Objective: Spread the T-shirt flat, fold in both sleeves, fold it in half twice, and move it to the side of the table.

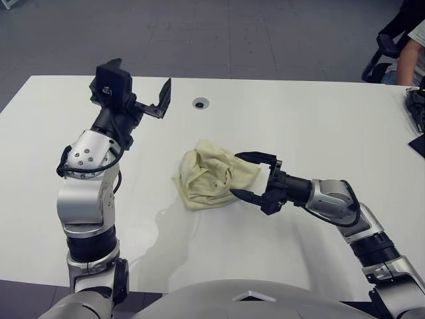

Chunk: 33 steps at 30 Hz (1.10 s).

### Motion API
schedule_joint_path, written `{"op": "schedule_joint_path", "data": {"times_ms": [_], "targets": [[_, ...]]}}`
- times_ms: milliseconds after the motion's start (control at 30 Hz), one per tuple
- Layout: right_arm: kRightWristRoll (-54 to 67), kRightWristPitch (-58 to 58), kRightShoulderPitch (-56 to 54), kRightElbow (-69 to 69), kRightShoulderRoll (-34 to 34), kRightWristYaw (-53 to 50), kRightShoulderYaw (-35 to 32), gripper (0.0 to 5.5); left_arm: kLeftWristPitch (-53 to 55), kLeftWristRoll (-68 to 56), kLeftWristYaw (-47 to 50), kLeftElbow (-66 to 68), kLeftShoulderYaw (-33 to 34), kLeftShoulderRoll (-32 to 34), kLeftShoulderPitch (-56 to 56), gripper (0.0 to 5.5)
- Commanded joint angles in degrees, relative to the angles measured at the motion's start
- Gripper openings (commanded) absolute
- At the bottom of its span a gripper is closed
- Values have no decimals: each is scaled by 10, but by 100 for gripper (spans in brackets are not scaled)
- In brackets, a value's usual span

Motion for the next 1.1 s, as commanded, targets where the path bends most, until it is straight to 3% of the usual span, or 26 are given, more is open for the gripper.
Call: {"op": "schedule_joint_path", "data": {"times_ms": [33, 433, 1067, 1100], "targets": [[-8, -9, -27, 17, -2, -13, -5, 539, 22, -5, 9, -19, -4, 1, 22, 540], [-98, -55, -64, 101, 5, -70, 21, 537, 38, -16, 10, -31, -25, 8, 27, 540], [-112, -54, -86, 140, 13, -86, 59, 231, 27, -24, 10, -21, -36, 19, 28, 540], [-108, -54, -80, 136, 9, -86, 57, 250, 26, -25, 9, -20, -36, 19, 28, 540]]}}
